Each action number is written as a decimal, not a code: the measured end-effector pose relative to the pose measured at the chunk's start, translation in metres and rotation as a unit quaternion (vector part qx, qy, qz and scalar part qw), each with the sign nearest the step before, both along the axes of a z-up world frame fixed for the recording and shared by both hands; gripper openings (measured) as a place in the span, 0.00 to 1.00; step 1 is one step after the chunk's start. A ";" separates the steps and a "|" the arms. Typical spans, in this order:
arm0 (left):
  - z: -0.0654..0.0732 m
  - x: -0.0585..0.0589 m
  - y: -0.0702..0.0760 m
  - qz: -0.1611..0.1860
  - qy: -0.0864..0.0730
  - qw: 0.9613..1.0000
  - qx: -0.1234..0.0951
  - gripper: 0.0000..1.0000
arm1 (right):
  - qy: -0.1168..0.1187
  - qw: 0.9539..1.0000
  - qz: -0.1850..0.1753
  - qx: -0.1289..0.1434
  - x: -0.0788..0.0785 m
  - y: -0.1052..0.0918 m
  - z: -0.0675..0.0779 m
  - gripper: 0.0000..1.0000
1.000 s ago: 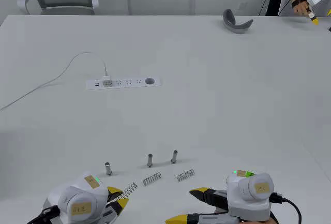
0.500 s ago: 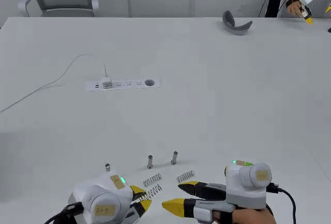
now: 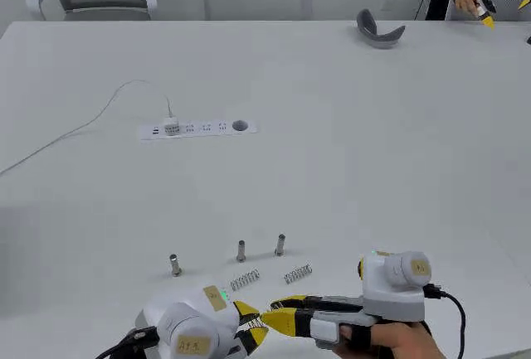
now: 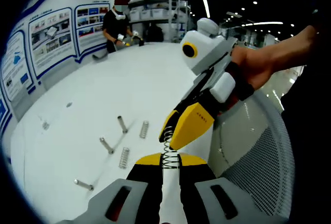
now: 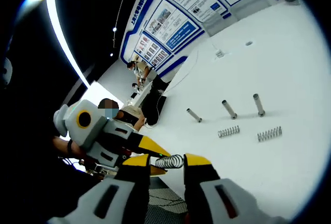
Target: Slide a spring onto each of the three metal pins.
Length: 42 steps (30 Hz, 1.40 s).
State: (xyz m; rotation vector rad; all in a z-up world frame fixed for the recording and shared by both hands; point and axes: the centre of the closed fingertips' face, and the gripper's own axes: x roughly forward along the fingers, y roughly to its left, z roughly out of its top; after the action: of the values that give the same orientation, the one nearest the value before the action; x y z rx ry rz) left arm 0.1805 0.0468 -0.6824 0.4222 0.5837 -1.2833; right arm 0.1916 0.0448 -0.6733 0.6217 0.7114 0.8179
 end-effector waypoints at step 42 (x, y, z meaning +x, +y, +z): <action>0.025 -0.012 -0.003 -0.141 0.058 0.986 -0.061 0.10 | -0.136 0.933 0.275 -0.190 -0.021 0.016 0.025 0.13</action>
State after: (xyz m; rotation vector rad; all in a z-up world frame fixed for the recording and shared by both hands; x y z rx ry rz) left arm 0.1682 0.0439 -0.6569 0.3379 0.5537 -1.6142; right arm 0.1705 0.0606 -0.6483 -0.0572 0.7709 1.2160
